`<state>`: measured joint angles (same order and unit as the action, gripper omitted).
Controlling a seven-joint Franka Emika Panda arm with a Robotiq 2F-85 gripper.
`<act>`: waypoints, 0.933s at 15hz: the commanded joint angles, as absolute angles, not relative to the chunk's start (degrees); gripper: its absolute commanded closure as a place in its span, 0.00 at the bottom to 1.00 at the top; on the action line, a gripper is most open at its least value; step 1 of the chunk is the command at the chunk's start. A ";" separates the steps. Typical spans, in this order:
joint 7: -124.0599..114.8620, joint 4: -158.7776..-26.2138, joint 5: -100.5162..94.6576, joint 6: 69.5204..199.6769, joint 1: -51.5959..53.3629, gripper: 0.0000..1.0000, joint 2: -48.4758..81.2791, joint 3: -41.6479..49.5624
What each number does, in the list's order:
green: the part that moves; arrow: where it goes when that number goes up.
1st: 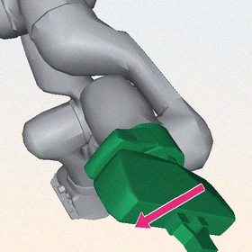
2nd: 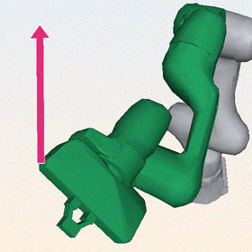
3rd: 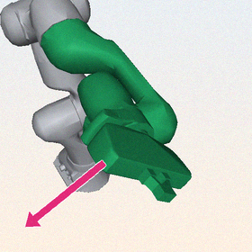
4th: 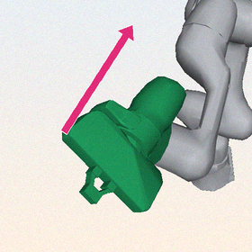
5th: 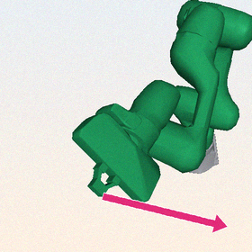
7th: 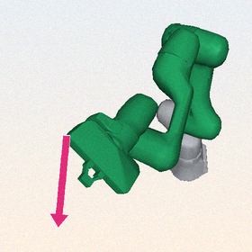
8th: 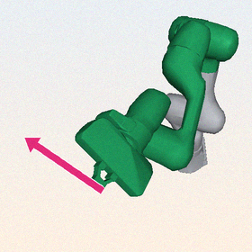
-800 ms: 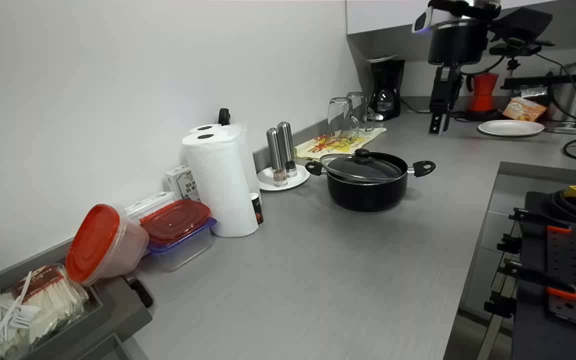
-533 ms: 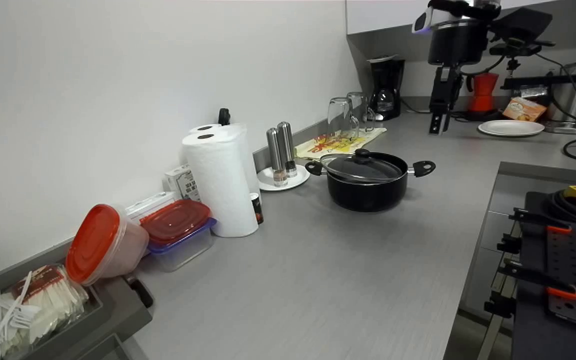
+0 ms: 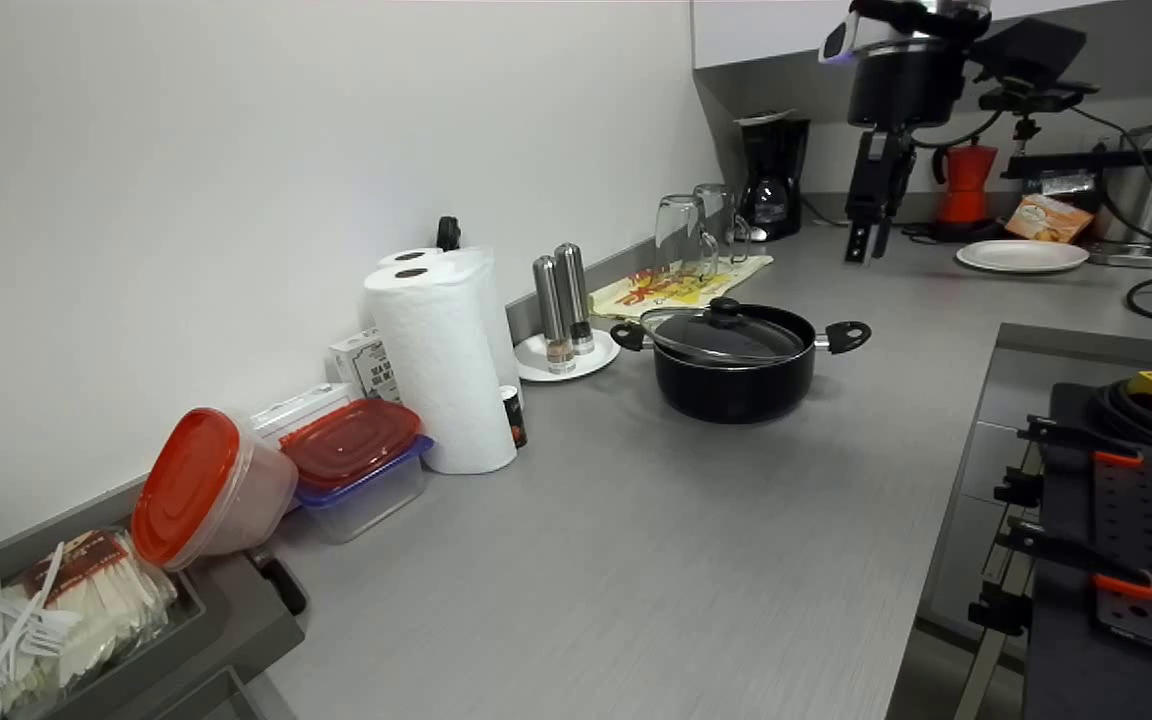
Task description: Uncover the pot
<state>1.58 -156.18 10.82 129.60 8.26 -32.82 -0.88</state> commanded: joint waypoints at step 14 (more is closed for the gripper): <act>-3.70 -125.83 -5.30 141.76 -3.51 0.00 0.83 2.02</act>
<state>-1.25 -130.73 -2.13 142.24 -2.42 -2.95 0.80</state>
